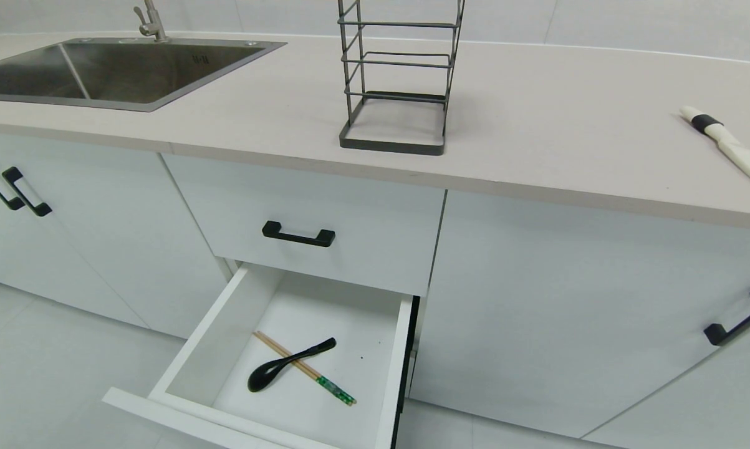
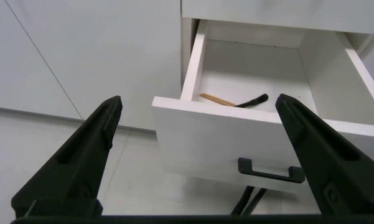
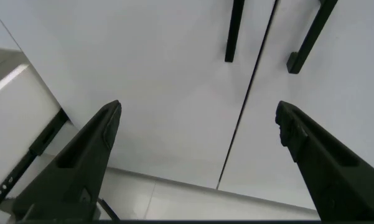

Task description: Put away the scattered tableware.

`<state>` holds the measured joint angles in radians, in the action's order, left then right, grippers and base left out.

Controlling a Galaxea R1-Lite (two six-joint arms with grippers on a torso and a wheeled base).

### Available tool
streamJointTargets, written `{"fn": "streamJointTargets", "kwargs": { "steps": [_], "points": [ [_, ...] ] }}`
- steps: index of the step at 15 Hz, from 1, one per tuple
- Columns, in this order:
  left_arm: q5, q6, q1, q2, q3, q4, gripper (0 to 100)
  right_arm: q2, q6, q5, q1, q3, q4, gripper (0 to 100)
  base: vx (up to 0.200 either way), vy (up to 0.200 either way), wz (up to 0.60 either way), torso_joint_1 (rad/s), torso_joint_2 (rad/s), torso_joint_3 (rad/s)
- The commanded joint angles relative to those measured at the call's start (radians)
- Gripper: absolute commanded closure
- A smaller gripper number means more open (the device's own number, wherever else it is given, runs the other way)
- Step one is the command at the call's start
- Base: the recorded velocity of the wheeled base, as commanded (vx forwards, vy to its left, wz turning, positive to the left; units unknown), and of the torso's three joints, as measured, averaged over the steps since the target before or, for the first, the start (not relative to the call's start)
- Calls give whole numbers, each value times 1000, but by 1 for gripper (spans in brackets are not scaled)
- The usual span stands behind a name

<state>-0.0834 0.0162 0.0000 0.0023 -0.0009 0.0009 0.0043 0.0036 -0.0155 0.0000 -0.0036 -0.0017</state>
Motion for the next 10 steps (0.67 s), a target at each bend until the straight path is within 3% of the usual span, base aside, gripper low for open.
{"fn": "streamJointTargets", "kwargs": {
  "steps": [1, 3, 4, 5, 6, 10],
  "points": [
    [-6, 7, 0, 1, -1, -1, 0, 0, 1, -1, 0, 2, 0, 0, 0, 0, 0, 0, 0, 0],
    [-38, 24, 0, 1, -1, -19, 0, 0, 3, -1, 0, 2, 0, 0, 0, 0, 0, 0, 0, 0],
    [-38, 7, 0, 1, -41, -93, 0, 0, 3, -1, 0, 2, 0, 0, 0, 0, 0, 0, 0, 0],
    [-42, 1, 0, 38, -156, -205, 0, 0, 3, -1, 0, 2, 0, 0, 0, 0, 0, 0, 0, 0],
    [-84, 21, 15, 160, -265, -216, 0, 0, 3, -1, 0, 2, 0, 0, 0, 0, 0, 0, 0, 0],
    [-242, 27, -12, 467, -335, -182, 0, 0, 3, -1, 0, 2, 0, 0, 0, 0, 0, 0, 0, 0]
  ]
}}
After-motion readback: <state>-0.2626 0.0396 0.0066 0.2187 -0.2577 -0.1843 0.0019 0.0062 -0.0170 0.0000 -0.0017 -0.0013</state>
